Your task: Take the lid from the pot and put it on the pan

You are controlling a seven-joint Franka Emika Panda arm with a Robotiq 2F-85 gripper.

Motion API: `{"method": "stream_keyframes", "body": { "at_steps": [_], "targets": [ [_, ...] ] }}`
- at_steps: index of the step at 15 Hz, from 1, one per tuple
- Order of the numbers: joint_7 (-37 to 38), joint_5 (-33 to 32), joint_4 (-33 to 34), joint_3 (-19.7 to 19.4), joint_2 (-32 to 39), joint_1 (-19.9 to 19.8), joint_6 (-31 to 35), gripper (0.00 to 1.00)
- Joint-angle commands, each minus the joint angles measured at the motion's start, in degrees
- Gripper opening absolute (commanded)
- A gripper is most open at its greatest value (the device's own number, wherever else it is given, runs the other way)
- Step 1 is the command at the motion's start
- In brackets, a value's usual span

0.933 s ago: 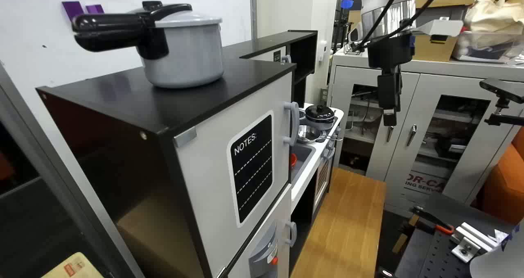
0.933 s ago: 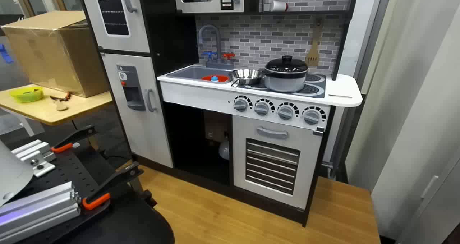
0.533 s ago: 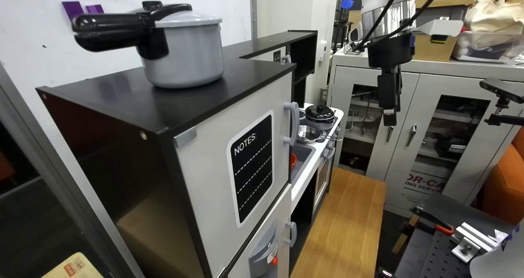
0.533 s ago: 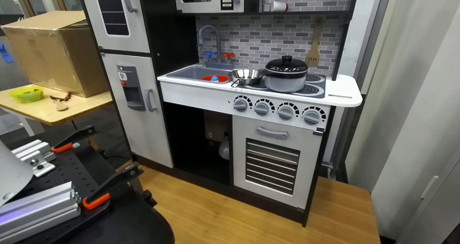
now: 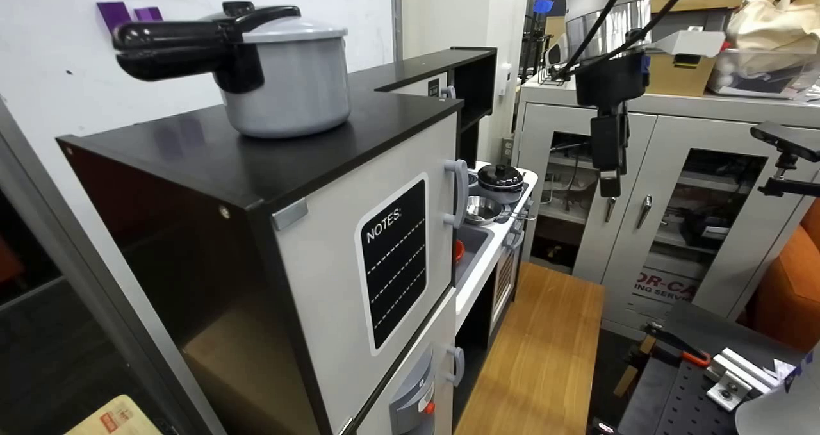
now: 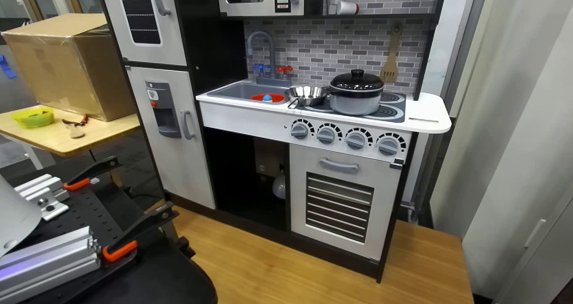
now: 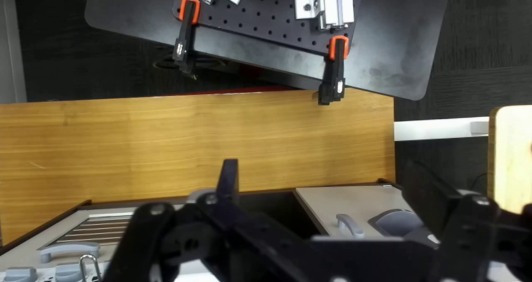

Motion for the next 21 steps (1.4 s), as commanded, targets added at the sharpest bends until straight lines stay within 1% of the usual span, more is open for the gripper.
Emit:
{"method": "stream_keyframes", "body": {
  "at_steps": [1,13,17,20,21],
  "targets": [
    [-0.1,0.1,0.07,0.25,0.03,-0.28,-0.08,1.0],
    [-0.1,0.1,0.07,0.25,0.03,-0.28,-0.08,1.0],
    [-2.43,-0.29,3.19,-0.89,6.61,-0.51,5.12,1.0],
    [-3.37,-3.32,7.65,-2.27,12.83,-2.5,11.22,1.0],
    [-3.29,-4.08,9.81,-3.01,15.01,-3.33,12.22,1.0]
  ]
}}
